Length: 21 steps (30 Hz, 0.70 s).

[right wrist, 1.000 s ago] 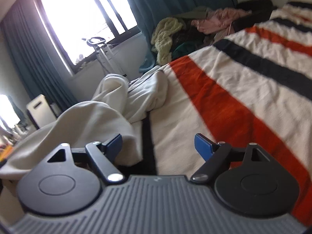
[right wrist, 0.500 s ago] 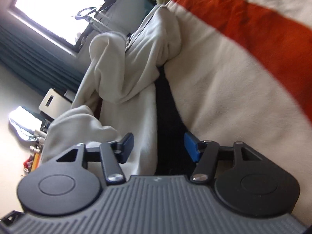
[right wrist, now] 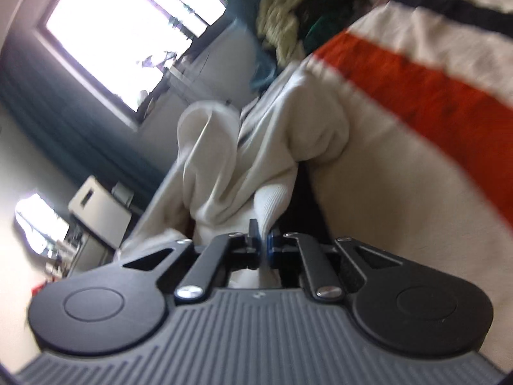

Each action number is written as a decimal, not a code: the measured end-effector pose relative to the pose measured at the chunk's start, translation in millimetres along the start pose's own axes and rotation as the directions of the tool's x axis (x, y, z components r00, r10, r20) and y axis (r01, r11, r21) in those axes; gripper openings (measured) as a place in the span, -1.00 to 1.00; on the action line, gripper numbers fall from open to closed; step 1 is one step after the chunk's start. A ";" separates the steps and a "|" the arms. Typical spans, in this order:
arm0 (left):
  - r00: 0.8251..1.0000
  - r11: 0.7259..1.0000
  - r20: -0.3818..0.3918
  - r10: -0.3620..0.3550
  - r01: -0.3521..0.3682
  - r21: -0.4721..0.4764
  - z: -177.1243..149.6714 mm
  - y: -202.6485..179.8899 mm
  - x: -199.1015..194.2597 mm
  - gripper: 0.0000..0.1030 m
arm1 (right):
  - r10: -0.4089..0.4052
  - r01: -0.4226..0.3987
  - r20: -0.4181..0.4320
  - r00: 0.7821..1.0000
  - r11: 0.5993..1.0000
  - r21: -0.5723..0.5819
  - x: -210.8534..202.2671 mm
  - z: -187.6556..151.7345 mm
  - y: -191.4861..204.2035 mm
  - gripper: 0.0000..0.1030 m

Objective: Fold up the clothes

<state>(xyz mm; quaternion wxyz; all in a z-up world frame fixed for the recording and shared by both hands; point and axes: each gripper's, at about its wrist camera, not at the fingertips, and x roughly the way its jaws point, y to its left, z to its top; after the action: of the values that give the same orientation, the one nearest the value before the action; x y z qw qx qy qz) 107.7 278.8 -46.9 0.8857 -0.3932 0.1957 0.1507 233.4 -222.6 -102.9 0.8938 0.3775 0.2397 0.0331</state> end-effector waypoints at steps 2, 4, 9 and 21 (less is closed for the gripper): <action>1.000 1.000 -0.022 -0.021 0.021 -0.020 -0.4 0.7 -0.6 -0.86 | -0.015 0.015 0.056 0.998 1.000 0.003 -28.9 10.0 5.3 -0.87; 0.999 1.000 -0.046 -0.026 0.025 -0.018 -4.7 4.0 -0.4 -0.86 | -0.031 0.032 0.105 0.994 0.999 -0.002 -58.2 20.7 7.1 -0.87; 0.990 0.998 -0.136 -0.033 0.024 -0.061 -26.9 14.2 5.6 -0.86 | -0.085 0.084 0.160 0.983 0.996 0.014 -114.8 45.8 -10.0 -0.87; 0.958 0.993 -0.287 0.021 0.014 0.121 -55.1 -4.4 2.2 -0.77 | -0.134 0.133 0.170 0.976 0.991 0.019 -199.3 34.9 -66.2 -0.87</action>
<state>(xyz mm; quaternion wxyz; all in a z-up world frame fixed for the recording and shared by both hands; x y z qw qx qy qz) 98.9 234.7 -79.0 0.8699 -0.3558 0.3319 0.0813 65.3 -340.6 -47.2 0.9098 0.3655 0.1872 -0.0604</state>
